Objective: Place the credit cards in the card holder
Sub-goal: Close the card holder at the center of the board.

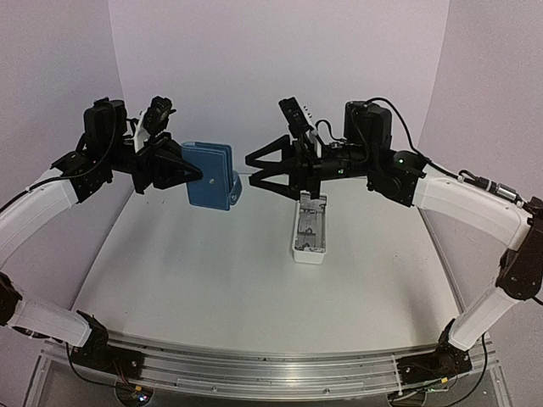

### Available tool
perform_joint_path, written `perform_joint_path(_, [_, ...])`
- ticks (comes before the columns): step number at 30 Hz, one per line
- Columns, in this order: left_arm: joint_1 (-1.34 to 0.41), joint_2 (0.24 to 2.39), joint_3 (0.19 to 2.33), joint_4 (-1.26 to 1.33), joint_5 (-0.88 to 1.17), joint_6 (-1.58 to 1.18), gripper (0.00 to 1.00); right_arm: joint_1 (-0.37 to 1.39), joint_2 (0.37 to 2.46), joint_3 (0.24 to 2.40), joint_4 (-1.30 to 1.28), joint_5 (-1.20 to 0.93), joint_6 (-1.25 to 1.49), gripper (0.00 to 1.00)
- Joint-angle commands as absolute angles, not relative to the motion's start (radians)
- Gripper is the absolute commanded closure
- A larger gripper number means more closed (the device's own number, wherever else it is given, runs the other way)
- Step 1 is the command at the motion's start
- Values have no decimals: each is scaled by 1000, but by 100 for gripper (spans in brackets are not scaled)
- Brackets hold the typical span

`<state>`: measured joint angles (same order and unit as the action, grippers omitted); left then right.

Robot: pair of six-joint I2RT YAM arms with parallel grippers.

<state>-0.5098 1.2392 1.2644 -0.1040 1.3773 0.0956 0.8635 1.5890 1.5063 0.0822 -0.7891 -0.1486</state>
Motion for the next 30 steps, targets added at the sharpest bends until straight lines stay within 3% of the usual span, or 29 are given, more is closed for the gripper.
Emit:
perform_joint_path(1, [-515, 1221, 1301, -57, 1401, 78, 100, 864, 1566, 1572, 54, -800, -165, 51])
perform_joint_path(10, [-519, 1217, 1288, -29, 1395, 51, 100, 923, 1635, 1595, 56, -777, -166, 46])
perform_joint_path(30, [-543, 1203, 1259, -16, 1309, 32, 100, 990, 1701, 1672, 79, -691, -178, 55])
